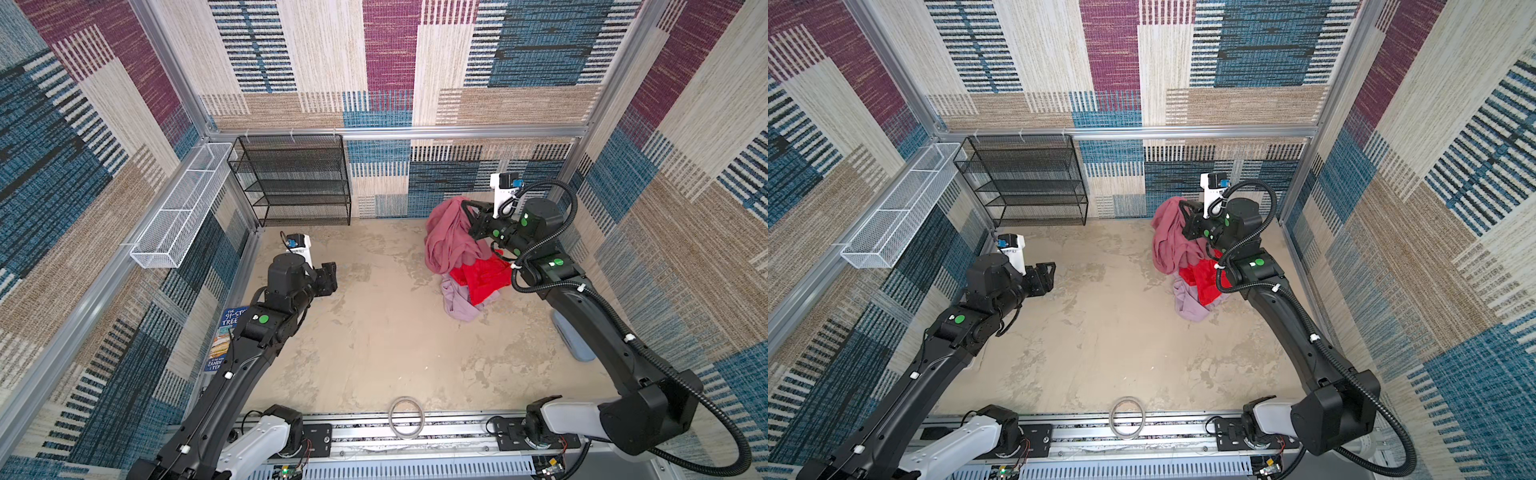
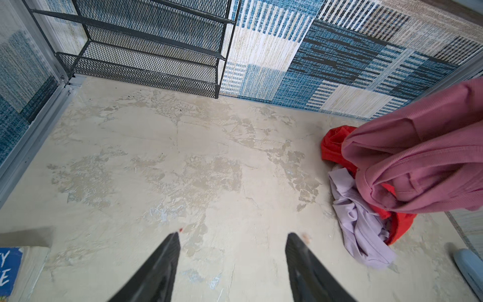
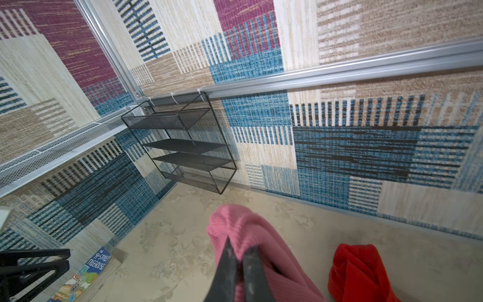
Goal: Pick out a specific cloth from the pile
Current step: 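Carry the pink shirt with the right gripper toward the left gripper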
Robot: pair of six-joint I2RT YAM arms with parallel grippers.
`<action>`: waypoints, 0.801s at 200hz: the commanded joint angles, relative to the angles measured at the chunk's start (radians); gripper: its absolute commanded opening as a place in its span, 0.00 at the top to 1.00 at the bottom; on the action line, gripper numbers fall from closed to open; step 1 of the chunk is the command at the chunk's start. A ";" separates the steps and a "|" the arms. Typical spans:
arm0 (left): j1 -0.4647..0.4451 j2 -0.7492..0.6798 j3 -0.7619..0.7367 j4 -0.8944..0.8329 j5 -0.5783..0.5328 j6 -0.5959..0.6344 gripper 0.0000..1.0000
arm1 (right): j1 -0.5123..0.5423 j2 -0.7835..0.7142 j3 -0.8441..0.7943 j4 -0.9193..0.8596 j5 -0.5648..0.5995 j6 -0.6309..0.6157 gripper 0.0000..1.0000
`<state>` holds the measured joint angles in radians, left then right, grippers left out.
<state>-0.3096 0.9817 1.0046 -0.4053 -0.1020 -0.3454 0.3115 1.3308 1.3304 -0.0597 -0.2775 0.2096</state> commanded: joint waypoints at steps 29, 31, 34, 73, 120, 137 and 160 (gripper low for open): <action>0.000 -0.050 0.033 -0.111 -0.068 -0.015 0.32 | 0.117 0.096 0.158 -0.036 -0.042 -0.078 1.00; 0.000 -0.052 0.035 -0.114 -0.070 -0.014 0.32 | 0.121 0.103 0.166 -0.040 -0.045 -0.080 1.00; 0.000 -0.055 0.035 -0.119 -0.074 -0.012 0.32 | 0.127 0.112 0.176 -0.044 -0.047 -0.081 1.00; 0.000 -0.093 0.069 -0.185 -0.117 0.011 0.32 | 0.227 0.214 0.265 -0.053 -0.063 -0.106 1.00; 0.000 -0.158 0.060 -0.214 -0.162 0.021 0.32 | 0.329 0.373 0.408 -0.064 -0.092 -0.119 1.00; 0.000 -0.170 0.075 -0.248 -0.177 0.037 0.31 | 0.360 0.437 0.458 -0.065 -0.106 -0.126 1.00; 0.000 -0.175 0.116 -0.307 -0.196 0.060 0.31 | 0.393 0.518 0.523 -0.056 -0.108 -0.124 1.00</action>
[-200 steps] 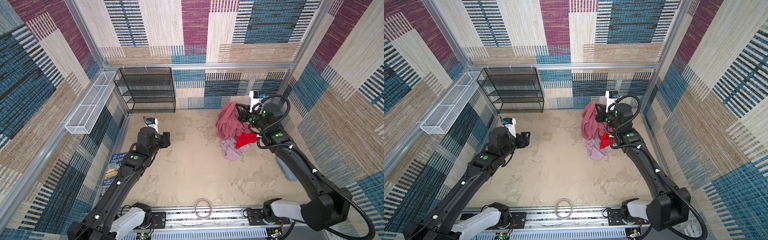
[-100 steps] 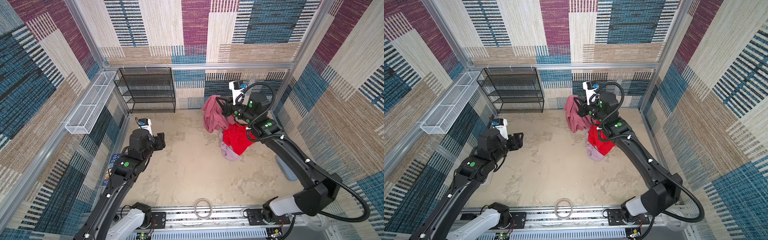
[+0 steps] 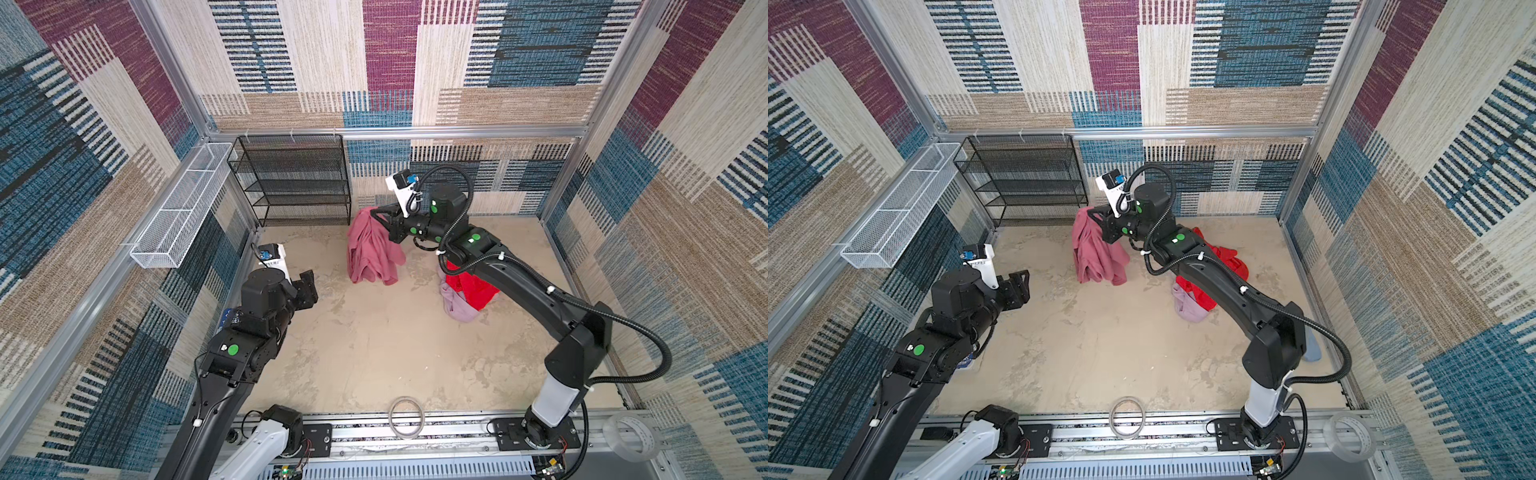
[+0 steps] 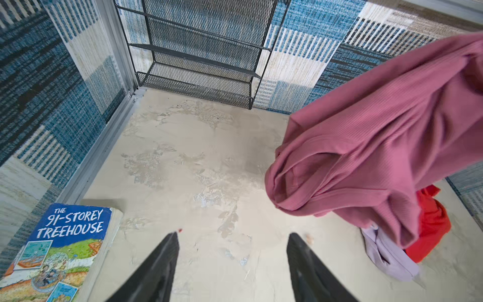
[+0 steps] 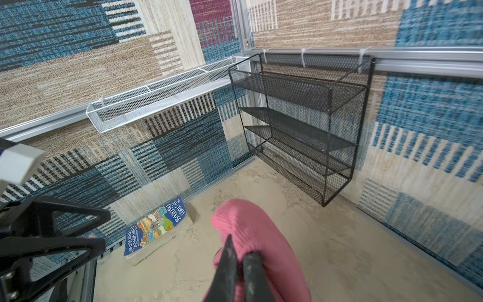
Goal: Pick out a specific cloth from the pile
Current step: 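Carry the pink shirt with the right gripper toward the left gripper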
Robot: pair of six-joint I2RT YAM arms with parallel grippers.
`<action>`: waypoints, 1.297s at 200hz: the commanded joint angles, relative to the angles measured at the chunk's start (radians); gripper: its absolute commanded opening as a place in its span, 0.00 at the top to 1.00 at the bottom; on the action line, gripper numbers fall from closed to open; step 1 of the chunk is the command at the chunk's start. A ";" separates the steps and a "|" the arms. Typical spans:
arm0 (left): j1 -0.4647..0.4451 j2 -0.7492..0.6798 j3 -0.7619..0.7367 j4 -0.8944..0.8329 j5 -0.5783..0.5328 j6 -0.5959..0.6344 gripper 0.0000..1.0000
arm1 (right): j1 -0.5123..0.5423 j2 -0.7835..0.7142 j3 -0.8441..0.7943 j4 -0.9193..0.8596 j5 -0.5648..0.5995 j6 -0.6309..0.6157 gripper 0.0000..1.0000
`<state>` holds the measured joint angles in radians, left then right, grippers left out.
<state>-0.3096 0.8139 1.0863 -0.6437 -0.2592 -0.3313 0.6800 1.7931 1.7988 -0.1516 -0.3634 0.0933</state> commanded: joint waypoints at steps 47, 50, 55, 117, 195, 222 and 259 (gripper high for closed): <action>0.000 -0.036 0.050 -0.086 -0.067 0.067 0.30 | 0.068 0.216 0.197 0.002 -0.038 -0.006 1.00; 0.000 -0.035 0.052 -0.086 -0.066 0.069 0.30 | 0.071 0.226 0.206 -0.002 -0.039 -0.006 1.00; 0.000 -0.035 0.053 -0.086 -0.067 0.070 0.29 | 0.076 0.242 0.217 -0.007 -0.041 -0.005 1.00; 0.000 -0.003 0.056 -0.083 -0.055 0.077 0.29 | 0.145 0.449 0.339 -0.026 -0.080 0.031 0.99; 0.000 0.006 0.039 -0.072 -0.065 0.073 0.29 | 0.236 0.485 0.174 0.105 -0.151 0.127 0.59; 0.000 0.020 0.031 -0.057 -0.057 0.067 0.29 | 0.234 0.417 0.083 0.129 -0.093 0.102 0.51; 0.000 0.077 0.026 -0.029 0.000 0.044 0.29 | 0.174 0.353 -0.042 0.191 -0.074 0.130 0.51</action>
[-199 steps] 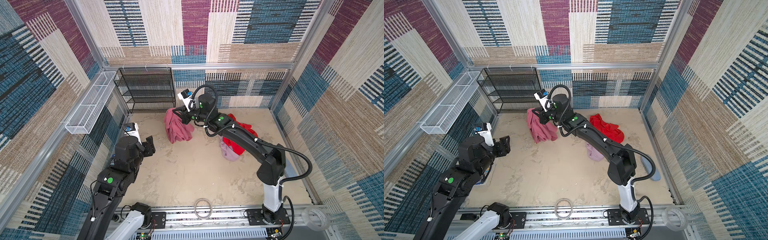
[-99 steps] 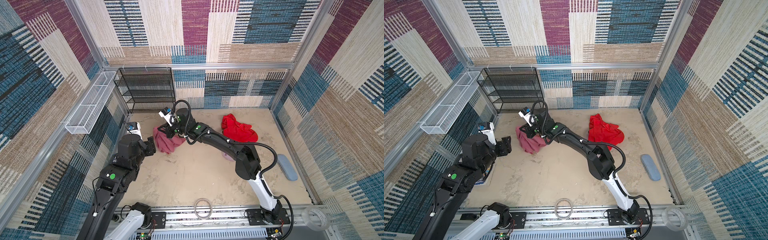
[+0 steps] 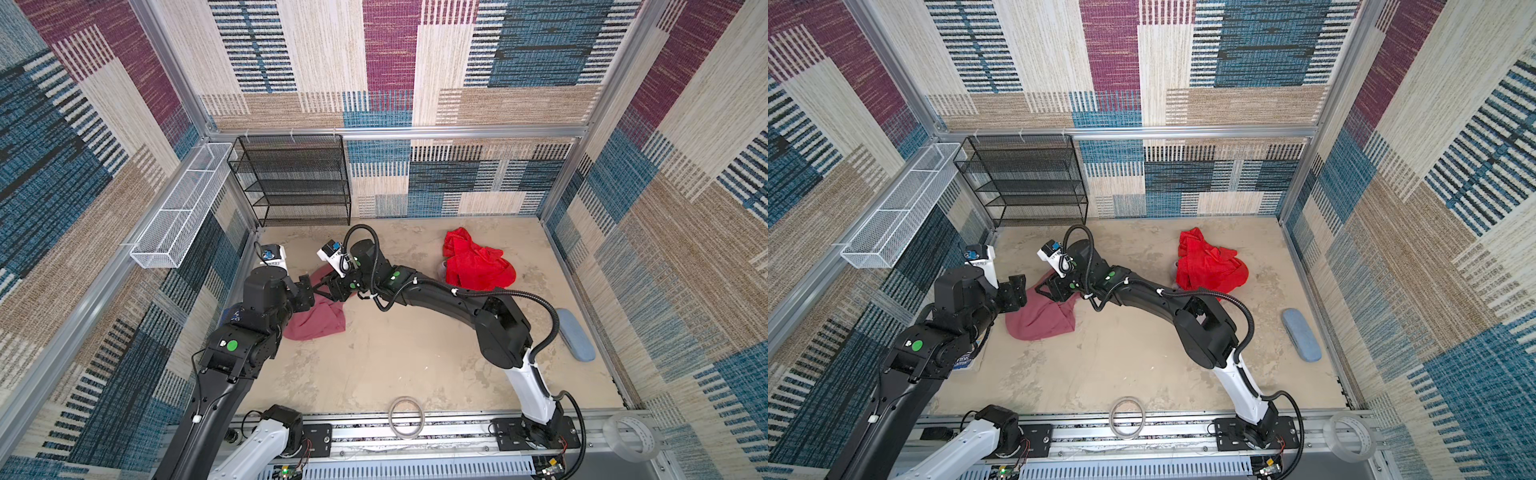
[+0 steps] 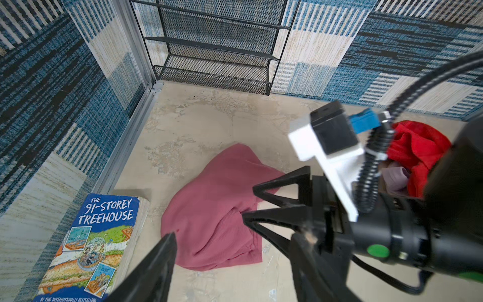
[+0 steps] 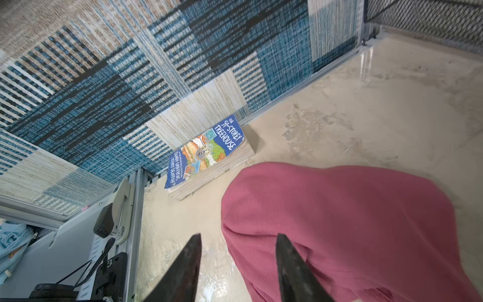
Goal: Pick out a specific cloth from the pile
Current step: 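Carry the pink shirt with the right gripper toward the left gripper, then lower the pink shirt onto the table in front of the left gripper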
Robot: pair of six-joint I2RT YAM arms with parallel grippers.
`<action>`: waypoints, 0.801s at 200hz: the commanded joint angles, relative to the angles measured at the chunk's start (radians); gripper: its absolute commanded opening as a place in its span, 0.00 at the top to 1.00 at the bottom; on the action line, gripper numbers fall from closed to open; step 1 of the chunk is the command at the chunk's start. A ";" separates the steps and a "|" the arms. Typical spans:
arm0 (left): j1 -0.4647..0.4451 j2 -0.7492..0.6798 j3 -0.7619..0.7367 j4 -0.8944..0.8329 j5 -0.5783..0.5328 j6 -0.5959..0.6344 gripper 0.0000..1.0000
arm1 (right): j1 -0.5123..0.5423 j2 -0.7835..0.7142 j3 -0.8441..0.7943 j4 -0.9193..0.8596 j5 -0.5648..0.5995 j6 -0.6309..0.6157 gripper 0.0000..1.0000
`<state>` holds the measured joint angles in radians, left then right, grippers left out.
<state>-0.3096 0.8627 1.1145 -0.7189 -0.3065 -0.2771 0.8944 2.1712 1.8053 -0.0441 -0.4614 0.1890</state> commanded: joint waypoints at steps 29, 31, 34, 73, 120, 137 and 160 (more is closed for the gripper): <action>0.000 0.066 -0.020 0.078 0.087 -0.031 0.30 | -0.102 -0.021 -0.097 0.107 0.014 0.061 0.51; 0.000 0.068 -0.022 0.082 0.089 -0.032 0.30 | -0.106 -0.019 -0.100 0.108 0.015 0.063 0.51; 0.000 0.071 -0.024 0.086 0.091 -0.034 0.30 | -0.112 -0.018 -0.104 0.110 0.015 0.064 0.51; 0.000 0.109 -0.037 0.095 0.113 -0.049 0.31 | -0.169 0.025 -0.131 0.102 0.051 0.076 0.50; 0.000 0.123 -0.042 0.095 0.110 -0.050 0.31 | -0.199 0.080 -0.137 0.103 0.119 0.095 0.45; 0.000 0.120 -0.053 0.101 0.097 -0.055 0.31 | -0.207 0.104 -0.125 0.100 0.125 0.097 0.45; 0.000 0.120 -0.070 0.121 0.095 -0.054 0.31 | -0.209 0.142 -0.094 0.082 0.125 0.098 0.45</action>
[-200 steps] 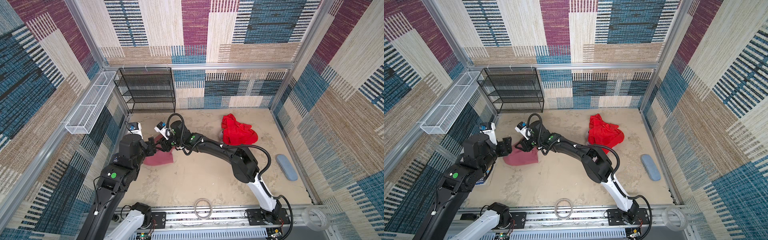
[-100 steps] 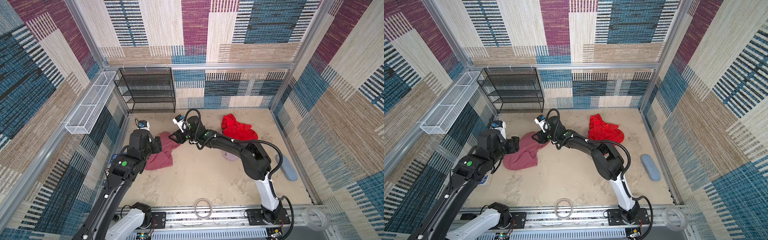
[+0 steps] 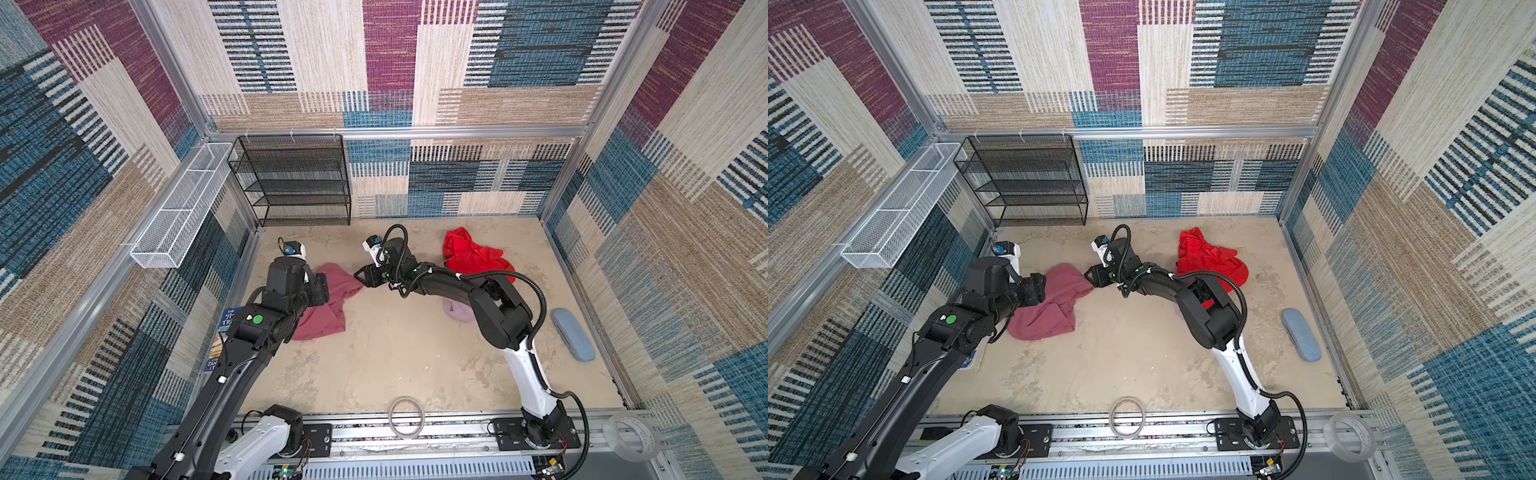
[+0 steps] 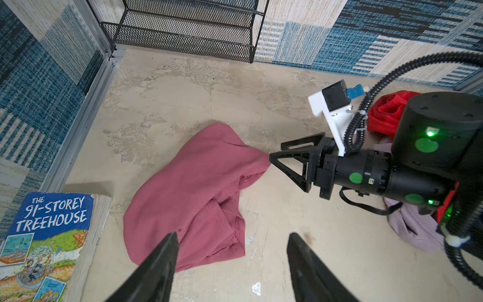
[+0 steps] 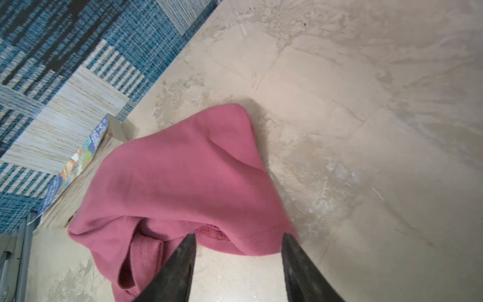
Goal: Pick out a specific cloth from the pile
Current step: 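Lower the pink shirt onto the table in front of the left gripper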
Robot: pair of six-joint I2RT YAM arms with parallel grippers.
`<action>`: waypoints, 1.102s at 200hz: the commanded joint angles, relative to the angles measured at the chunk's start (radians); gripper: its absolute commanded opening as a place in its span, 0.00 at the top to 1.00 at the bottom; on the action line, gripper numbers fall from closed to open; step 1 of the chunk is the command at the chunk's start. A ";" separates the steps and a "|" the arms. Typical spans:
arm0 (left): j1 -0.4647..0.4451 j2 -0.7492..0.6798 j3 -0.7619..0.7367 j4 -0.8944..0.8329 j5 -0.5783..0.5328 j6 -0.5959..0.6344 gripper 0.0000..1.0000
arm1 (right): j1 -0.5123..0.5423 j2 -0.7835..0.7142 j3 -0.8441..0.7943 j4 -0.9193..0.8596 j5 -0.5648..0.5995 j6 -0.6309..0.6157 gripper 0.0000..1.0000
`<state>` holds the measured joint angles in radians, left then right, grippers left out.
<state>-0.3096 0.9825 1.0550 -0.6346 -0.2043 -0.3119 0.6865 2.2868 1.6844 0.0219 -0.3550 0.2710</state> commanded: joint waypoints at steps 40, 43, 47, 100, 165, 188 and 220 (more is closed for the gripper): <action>0.000 0.038 0.007 0.040 -0.007 0.003 0.31 | -0.001 0.066 0.044 0.018 0.035 0.016 0.45; 0.000 0.042 0.008 0.039 -0.006 0.003 0.31 | -0.001 0.068 0.045 0.018 0.037 0.017 0.45; 0.000 0.046 0.010 0.040 -0.004 0.005 0.31 | -0.001 0.072 0.047 0.017 0.036 0.020 0.45; -0.001 0.060 0.017 0.054 0.003 0.008 0.31 | -0.001 0.115 0.077 0.007 0.027 0.033 0.49; 0.000 0.053 0.007 0.061 0.007 0.011 0.31 | 0.001 0.119 0.043 0.039 -0.011 0.076 0.50; 0.000 0.051 0.002 0.072 -0.005 0.011 0.30 | 0.001 0.118 0.023 0.063 -0.025 0.097 0.51; 0.000 0.055 0.003 0.070 0.003 0.013 0.30 | 0.001 0.129 0.029 0.064 -0.035 0.105 0.64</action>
<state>-0.3096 1.0374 1.0584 -0.5880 -0.2039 -0.3103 0.6853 2.4096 1.7134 0.0704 -0.3672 0.3511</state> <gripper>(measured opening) 0.695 0.410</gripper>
